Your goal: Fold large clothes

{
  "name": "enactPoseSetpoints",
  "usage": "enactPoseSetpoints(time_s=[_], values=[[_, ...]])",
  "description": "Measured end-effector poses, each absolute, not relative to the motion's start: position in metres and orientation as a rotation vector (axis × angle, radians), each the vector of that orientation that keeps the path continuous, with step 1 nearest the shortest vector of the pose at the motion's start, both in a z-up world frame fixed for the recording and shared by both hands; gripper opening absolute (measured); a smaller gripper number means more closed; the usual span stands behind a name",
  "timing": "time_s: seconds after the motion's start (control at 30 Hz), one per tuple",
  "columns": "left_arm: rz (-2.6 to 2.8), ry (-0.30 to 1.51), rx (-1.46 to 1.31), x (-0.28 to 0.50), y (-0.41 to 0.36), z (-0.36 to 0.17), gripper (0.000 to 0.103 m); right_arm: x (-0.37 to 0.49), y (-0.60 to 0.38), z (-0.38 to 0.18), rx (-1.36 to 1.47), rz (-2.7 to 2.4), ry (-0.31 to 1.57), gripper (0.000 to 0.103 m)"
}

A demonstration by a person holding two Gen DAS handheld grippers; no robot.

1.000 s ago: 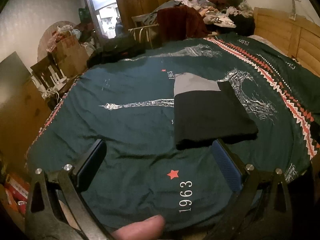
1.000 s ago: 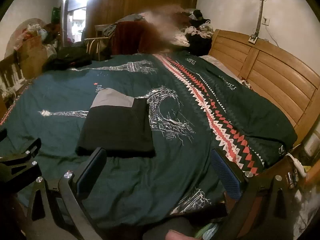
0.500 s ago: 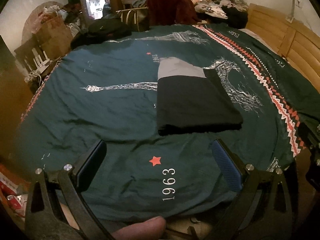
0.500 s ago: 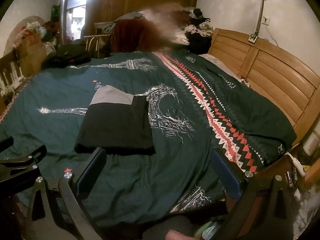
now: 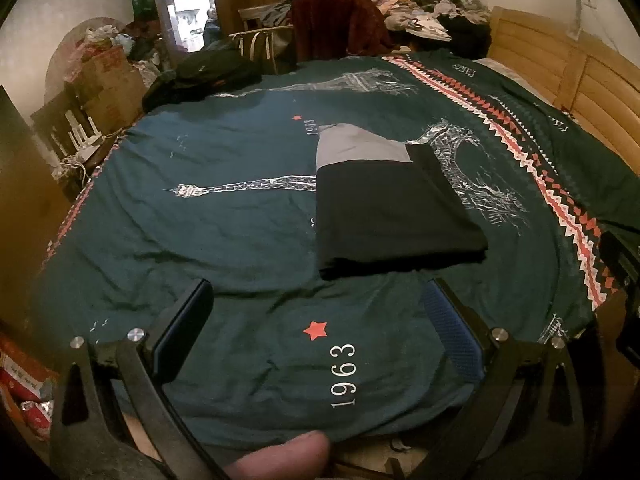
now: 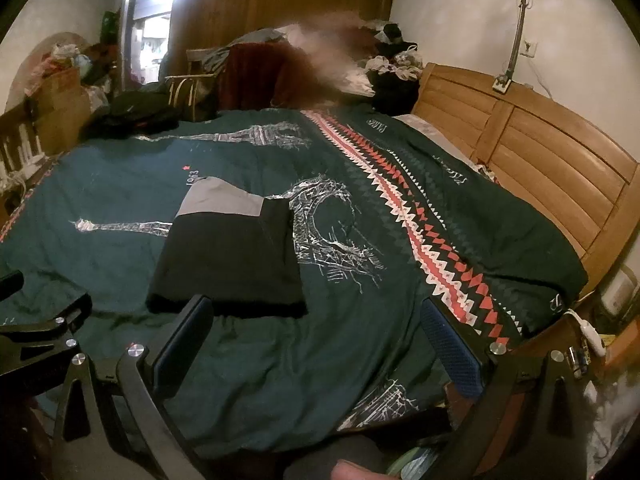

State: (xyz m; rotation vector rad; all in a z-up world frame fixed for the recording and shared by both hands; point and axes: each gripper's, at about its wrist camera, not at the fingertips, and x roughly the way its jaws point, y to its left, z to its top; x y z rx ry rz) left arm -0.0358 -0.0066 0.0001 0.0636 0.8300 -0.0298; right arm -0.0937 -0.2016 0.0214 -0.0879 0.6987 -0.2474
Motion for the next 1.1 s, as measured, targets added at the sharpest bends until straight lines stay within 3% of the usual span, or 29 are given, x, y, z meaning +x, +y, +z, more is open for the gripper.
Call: enactPoseSetpoints(time_s=[1.1], values=[[-0.108, 0.696, -0.003, -0.038, -0.002, 0.02, 0.103, -0.112, -0.188, 0.05, -0.124, -0.27, 0.551, 0.103]])
